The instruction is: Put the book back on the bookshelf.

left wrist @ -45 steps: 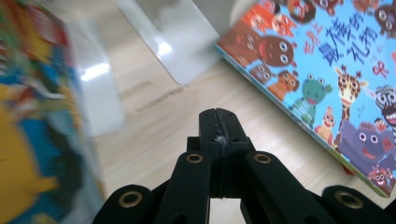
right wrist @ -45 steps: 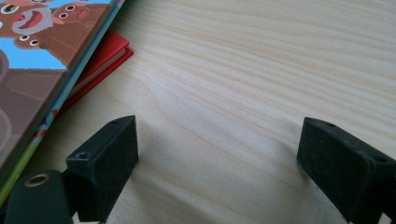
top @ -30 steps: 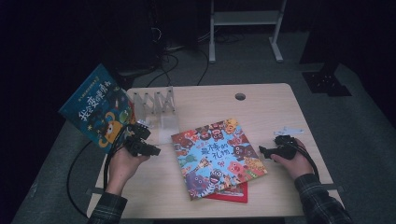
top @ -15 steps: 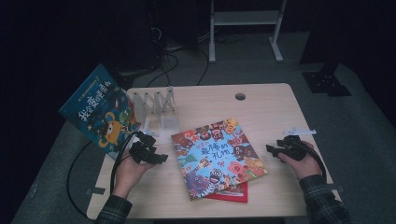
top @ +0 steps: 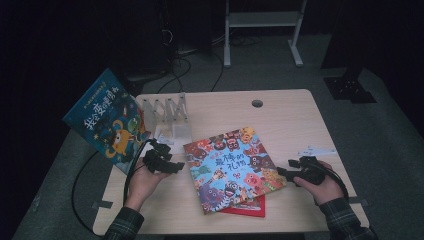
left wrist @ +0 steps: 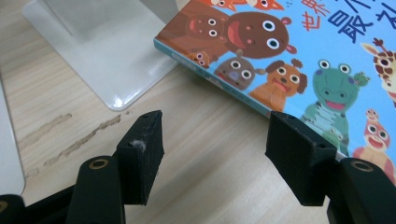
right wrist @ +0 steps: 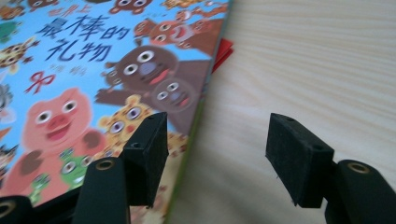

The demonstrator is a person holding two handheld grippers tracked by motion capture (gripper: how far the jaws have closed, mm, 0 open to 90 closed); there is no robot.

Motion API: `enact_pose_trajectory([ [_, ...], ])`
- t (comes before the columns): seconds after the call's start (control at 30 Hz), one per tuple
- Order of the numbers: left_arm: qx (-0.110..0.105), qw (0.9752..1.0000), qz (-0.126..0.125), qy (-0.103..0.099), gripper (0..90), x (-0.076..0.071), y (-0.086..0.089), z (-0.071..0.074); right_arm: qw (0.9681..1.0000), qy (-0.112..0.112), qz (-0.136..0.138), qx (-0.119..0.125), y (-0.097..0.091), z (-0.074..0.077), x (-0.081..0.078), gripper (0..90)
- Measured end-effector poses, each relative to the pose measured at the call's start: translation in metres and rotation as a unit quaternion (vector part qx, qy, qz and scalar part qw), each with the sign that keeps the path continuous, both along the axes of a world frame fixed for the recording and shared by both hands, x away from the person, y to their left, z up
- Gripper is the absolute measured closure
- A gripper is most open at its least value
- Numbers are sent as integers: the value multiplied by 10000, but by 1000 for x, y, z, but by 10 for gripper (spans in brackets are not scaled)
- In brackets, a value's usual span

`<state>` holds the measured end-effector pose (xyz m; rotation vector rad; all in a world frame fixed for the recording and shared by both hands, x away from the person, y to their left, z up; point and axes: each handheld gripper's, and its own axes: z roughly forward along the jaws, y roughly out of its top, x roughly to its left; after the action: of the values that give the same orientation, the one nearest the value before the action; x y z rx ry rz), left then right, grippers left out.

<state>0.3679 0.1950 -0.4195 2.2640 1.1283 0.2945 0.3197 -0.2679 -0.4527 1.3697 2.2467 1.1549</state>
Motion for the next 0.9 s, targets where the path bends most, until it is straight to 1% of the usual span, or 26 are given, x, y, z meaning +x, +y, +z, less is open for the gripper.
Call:
enact_pose_trajectory([
  [0.1,-4,10000,27,13,357,10,0,-1,9999,4,107,-40,1,0,-7,375],
  [0.13,-70,9999,68,-28,362,13,1,0,9999,13,112,-38,2,0,-9,374],
  [0.23,-123,9998,127,-88,402,23,4,2,9998,88,158,-48,1,-2,-15,372],
  [0.3,-180,9996,135,-166,424,29,4,3,9998,90,193,-57,0,-3,-18,372],
  [0.33,-238,9994,119,-203,444,32,4,4,9997,105,195,-62,-1,-4,-20,371],
  [0.37,-299,9993,131,-192,460,35,4,3,9997,122,196,-58,-2,-4,-21,370],
  [0.43,-266,9994,76,-225,466,41,3,3,9997,107,193,-64,-4,-4,-23,370],
  [0.47,-316,9993,62,-210,466,43,1,3,9997,126,187,-50,-4,-3,-25,369],
  [0.53,-328,9992,32,-241,466,47,0,0,9997,121,196,-49,-6,-4,-26,368],
  [0.6,-336,9992,-30,-228,463,49,-2,-2,9997,156,195,-20,-7,-5,-28,366],
  [0.67,-299,9992,-147,-201,457,51,-4,-6,9997,152,212,-10,-7,-5,-28,365],
  [0.8,-221,9993,-275,-118,426,56,-9,-10,9994,159,309,-8,-6,-5,-28,361],
  [0.9,-308,9988,-379,-86,420,60,-12,-11,9992,179,356,2,-4,-5,-29,358],
])
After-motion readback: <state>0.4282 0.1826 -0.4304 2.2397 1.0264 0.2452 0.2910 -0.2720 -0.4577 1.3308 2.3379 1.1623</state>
